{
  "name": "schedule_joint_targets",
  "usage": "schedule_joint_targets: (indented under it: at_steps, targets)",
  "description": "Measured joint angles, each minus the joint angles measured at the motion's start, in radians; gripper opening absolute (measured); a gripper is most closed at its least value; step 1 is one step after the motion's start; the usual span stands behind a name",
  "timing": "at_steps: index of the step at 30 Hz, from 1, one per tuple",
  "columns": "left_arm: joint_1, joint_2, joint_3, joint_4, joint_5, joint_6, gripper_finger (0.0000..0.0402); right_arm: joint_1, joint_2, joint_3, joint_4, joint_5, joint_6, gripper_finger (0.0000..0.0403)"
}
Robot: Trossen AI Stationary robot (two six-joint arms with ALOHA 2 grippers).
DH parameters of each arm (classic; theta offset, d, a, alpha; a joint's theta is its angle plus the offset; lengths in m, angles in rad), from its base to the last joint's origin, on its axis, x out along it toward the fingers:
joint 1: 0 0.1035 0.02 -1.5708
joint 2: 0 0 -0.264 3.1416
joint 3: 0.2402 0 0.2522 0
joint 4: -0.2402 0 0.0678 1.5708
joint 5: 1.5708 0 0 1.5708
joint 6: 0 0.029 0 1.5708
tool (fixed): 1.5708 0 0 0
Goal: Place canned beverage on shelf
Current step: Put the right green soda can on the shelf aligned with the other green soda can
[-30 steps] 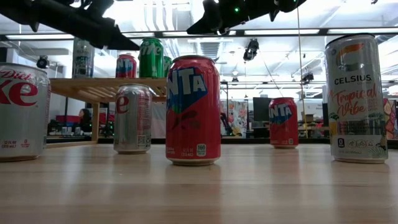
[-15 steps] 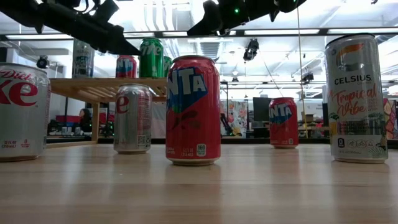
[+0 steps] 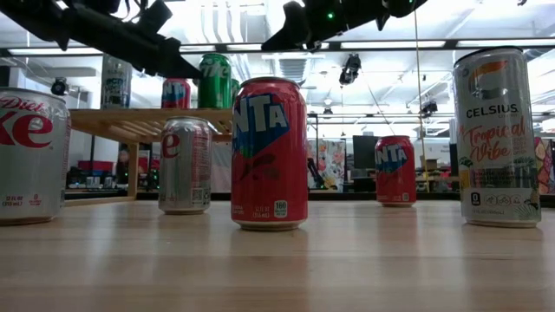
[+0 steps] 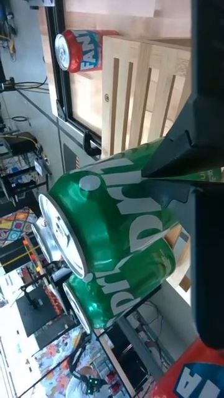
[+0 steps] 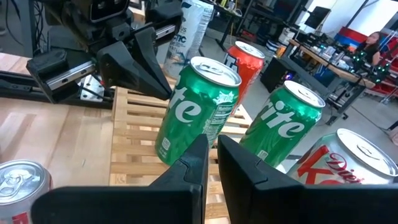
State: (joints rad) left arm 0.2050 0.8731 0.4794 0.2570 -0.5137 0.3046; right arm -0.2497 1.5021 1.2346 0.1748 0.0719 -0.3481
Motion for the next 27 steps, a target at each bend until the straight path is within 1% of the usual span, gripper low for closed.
schedule_joint_targets:
  at_steps: [10, 17, 21, 27]
  targets:
    - [0.002, 0.042, 0.0, 0.053, 0.0, 0.002, 0.0, 0.0, 0.0, 0.0, -0.006, 0.0, 0.014, 0.0027]
    - [0.002, 0.043, 0.0, 0.055, -0.001, 0.002, 0.0, 0.0, 0.0, 0.0, -0.006, -0.004, 0.037, 0.0027]
    - [0.002, 0.035, 0.0, 0.052, -0.001, 0.002, 0.0, 0.0, 0.0, 0.0, -0.005, -0.053, 0.061, 0.0027]
    - [-0.002, 0.006, 0.0, 0.02, 0.008, 0.001, 0.0, 0.001, 0.005, 0.0, 0.014, -0.075, 0.088, 0.0027]
